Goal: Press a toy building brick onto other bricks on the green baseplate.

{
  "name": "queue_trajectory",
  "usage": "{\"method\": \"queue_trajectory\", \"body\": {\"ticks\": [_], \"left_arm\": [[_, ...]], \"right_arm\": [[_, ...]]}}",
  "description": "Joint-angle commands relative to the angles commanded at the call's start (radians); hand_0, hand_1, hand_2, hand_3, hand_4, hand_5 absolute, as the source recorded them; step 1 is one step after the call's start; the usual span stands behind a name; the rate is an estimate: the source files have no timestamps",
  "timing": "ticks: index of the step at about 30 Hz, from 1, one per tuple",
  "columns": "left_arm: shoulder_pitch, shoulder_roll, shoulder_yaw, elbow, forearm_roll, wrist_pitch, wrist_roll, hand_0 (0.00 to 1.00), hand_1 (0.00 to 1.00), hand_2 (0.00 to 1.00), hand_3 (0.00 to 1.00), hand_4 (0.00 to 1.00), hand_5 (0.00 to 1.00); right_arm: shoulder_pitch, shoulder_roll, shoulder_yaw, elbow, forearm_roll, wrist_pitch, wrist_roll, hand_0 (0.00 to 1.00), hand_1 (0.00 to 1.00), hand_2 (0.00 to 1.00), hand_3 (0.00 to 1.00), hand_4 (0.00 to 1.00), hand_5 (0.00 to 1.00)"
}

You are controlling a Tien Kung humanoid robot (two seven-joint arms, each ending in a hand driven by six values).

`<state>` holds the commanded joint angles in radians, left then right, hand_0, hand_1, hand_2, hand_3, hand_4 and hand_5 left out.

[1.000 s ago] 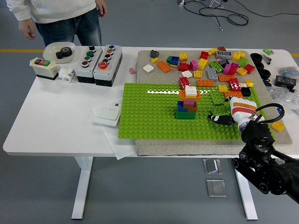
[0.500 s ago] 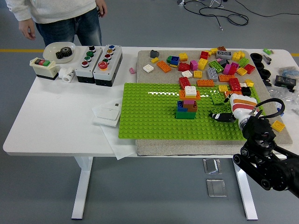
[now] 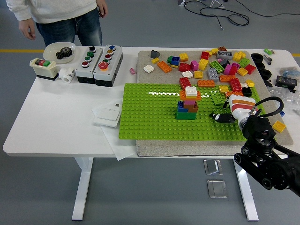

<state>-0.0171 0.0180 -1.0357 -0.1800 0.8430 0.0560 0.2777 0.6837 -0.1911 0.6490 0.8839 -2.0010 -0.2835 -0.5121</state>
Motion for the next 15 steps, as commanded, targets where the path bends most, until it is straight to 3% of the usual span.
{"method": "queue_trajectory", "body": {"ticks": [6, 15], "left_arm": [[0.000, 0.000, 0.000, 0.000, -0.001, 0.000, 0.000, 0.881, 0.839, 0.836, 0.641, 0.725, 0.645], [0.002, 0.002, -0.008, 0.000, 0.007, 0.001, 0.001, 0.882, 0.838, 0.836, 0.642, 0.726, 0.646]], "right_arm": [[-0.001, -0.007, -0.003, 0.004, 0.004, 0.005, 0.004, 0.457, 0.462, 0.549, 0.522, 0.874, 0.546], [0.000, -0.050, -0.027, 0.041, 0.022, 0.019, 0.029, 0.458, 0.461, 0.547, 0.520, 0.861, 0.542]]}}
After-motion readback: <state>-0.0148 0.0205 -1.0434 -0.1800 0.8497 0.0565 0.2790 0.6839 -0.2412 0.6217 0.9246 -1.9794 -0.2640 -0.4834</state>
